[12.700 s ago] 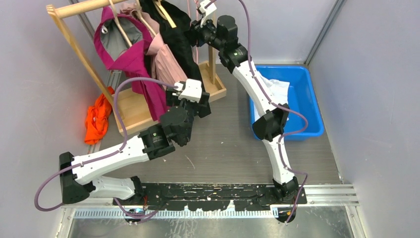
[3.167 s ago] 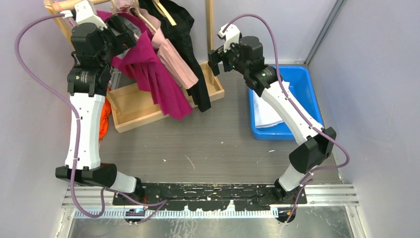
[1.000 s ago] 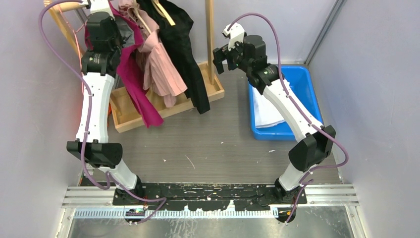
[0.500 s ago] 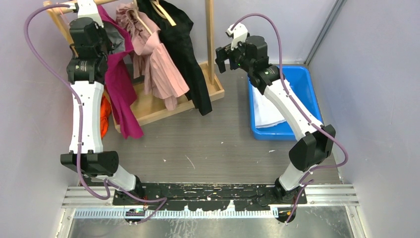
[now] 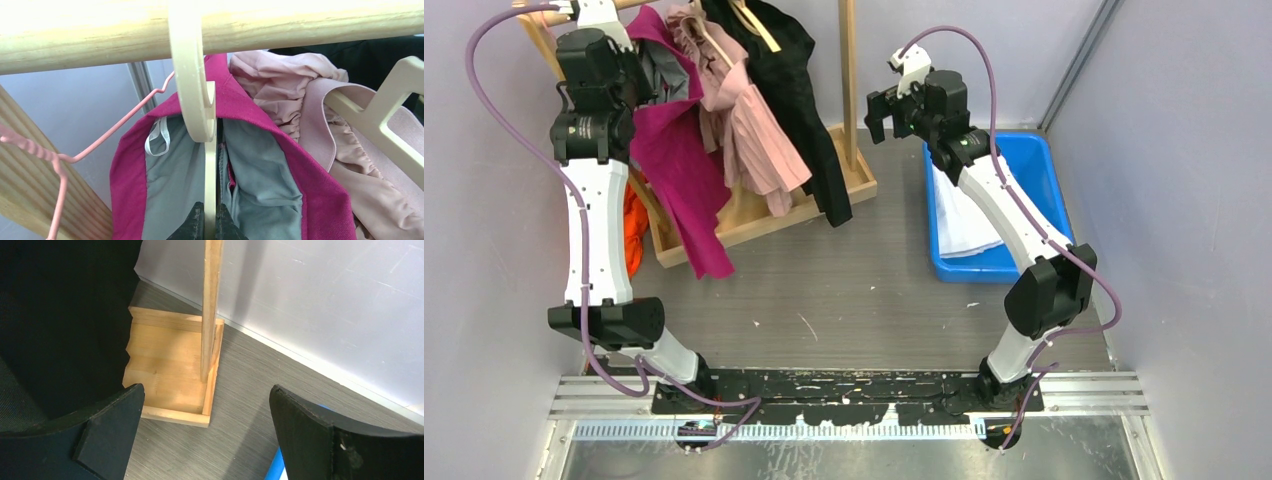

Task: Remove the skirt from the hanger
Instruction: Pick up the hanger from the clothesline.

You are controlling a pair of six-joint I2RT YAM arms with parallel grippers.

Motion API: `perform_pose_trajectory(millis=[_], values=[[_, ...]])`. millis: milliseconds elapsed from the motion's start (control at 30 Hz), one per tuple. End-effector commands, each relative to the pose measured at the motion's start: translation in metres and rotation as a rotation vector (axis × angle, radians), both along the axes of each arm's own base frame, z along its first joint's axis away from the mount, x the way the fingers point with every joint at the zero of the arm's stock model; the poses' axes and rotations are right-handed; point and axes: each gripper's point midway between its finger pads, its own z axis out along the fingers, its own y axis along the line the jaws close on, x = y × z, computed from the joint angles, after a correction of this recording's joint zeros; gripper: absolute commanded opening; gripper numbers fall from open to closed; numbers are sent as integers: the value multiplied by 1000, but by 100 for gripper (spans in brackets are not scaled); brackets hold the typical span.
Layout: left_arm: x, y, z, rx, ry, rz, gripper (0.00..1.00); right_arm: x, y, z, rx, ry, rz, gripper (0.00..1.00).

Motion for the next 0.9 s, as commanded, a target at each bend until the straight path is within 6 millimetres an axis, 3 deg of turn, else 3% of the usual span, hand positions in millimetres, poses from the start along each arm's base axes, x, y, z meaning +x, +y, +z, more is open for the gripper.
perform_pose_trajectory(millis=[0, 267, 400, 633, 667, 867], values=[[-37, -8, 101, -1, -332, -38, 0, 1, 4, 30, 54, -72, 14, 100], [-56, -6, 149, 2, -483, -24, 0, 2, 5, 29, 59, -71, 21, 100], [-63, -10, 158, -13, -519, -38, 0, 3, 5, 28, 59, -69, 19, 100], [-79, -27, 149, -41, -488, -129, 0, 4, 5, 25, 61, -62, 26, 100], [-79, -31, 141, -50, -465, -148, 0, 3, 5, 25, 62, -61, 29, 100], [-120, -57, 106, -98, -401, -276, 0, -3, 8, 21, 59, -42, 62, 100]])
